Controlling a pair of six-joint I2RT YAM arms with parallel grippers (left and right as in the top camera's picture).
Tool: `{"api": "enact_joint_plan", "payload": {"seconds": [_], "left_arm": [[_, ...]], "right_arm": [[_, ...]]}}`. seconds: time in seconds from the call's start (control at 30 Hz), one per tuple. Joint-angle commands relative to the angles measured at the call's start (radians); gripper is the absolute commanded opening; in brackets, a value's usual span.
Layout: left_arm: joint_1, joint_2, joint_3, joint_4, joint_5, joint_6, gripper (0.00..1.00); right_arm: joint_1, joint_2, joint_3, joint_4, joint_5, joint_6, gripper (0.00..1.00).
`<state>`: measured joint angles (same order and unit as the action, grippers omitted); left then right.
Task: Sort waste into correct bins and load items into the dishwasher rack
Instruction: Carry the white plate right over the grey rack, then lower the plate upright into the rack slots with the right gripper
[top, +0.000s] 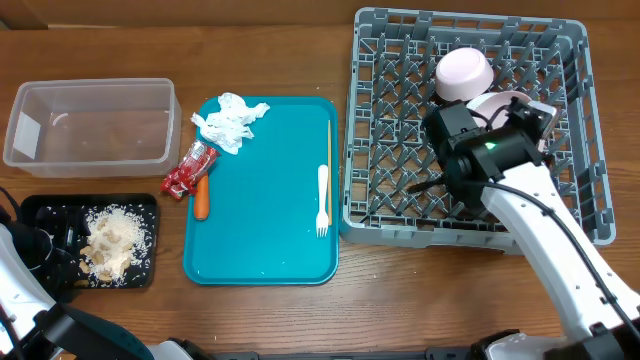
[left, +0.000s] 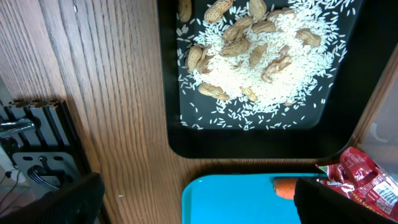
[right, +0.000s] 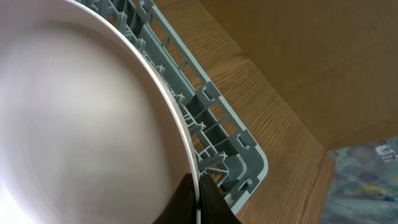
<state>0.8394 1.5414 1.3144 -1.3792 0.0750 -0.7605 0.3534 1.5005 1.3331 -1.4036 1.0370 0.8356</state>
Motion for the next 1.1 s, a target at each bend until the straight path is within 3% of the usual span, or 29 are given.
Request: {"api": "enact_joint_plan", "payload": {"seconds": [0.0, 0.1, 0.43, 1.07], "left_arm": [[-0.003, 0.005, -0.004, 0.001, -0.004, -0.014, 1.00], [-0.003, 0.005, -0.004, 0.001, -0.004, -0.014, 1.00], [-0.003, 0.006, -0.004, 0.004, -0.004, -0.014, 1.00], [-0.003, 0.006, -0.004, 0.005, -0.004, -0.014, 1.00]], "right_arm": [[0.046, 0.012, -0.004, 0.004, 0.028, 0.002, 0.04], [0.113, 0.013, -0.004, 0.000, 0.028, 0.002, 0.04], [0.117, 0.013, -0.005, -0.039, 0.114, -0.055, 0.04], [0.119, 0.014, -0.005, -0.060, 0.017, -0.059, 0.06]]}}
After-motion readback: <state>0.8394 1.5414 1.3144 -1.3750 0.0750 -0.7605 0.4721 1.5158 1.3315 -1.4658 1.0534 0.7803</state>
